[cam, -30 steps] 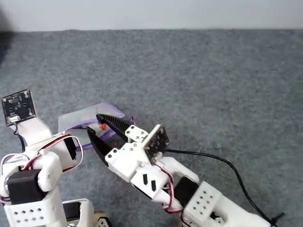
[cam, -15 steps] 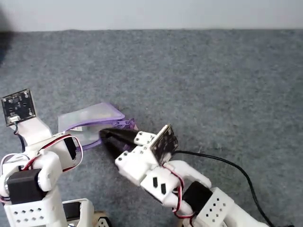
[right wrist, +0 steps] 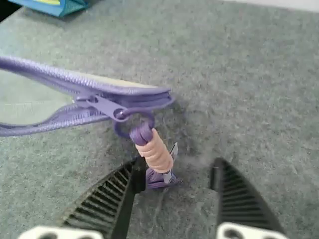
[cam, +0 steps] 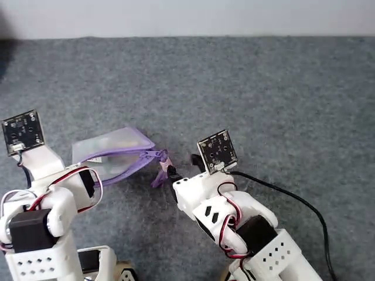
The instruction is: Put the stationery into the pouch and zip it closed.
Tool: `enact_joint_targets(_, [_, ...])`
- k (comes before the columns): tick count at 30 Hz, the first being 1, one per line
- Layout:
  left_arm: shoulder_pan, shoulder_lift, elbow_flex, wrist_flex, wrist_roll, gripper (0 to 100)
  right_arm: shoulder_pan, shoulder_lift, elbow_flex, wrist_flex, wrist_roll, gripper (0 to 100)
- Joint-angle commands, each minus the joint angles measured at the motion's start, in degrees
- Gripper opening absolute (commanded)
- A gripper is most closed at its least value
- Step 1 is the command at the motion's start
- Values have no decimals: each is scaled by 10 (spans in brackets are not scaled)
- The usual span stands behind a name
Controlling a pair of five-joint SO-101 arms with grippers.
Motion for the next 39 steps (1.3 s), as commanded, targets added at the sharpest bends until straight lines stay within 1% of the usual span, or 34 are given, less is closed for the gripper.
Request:
enact_joint_targets(1, [-5, -6, -6, -7, 6, 11, 6, -2, -2, -13, 9, 229])
enact_joint_targets(3, [-5, -6, -6, -7, 6, 11, 2, -2, 20, -38, 9, 209])
enact_joint_targets(7, [-5, -6, -5, -7, 6, 11, -36, -2, 62, -104, 15, 198])
enact_joint_targets(9, [-5, -6, -5, -7, 6, 11, -53, -2, 88, -142, 46, 199])
enact_joint_targets(13, [-5, -6, -5, -7, 6, 11, -44, -1, 128, -190, 93, 199])
enact_joint_targets(16, [-5, -6, -5, -6, 6, 11, -29, -1, 134, -195, 99, 199])
enact_joint_targets(19, [-5, -6, -5, -6, 6, 11, -30, -1, 132, -197, 99, 199])
enact_joint_targets(22, [-5, -6, -4, -6, 6, 11, -30, -1, 135, -224, 100, 198])
enact_joint_targets(25, [-4, -6, -3, -6, 6, 11, -30, 0, 136, -232, 118, 198])
enact_joint_targets(36, [-4, -6, -2, -6, 6, 11, -31, 0, 137, -233, 120, 197])
enact_joint_targets(39, [-4, -6, -2, -6, 6, 11, -31, 0, 137, -233, 140, 197])
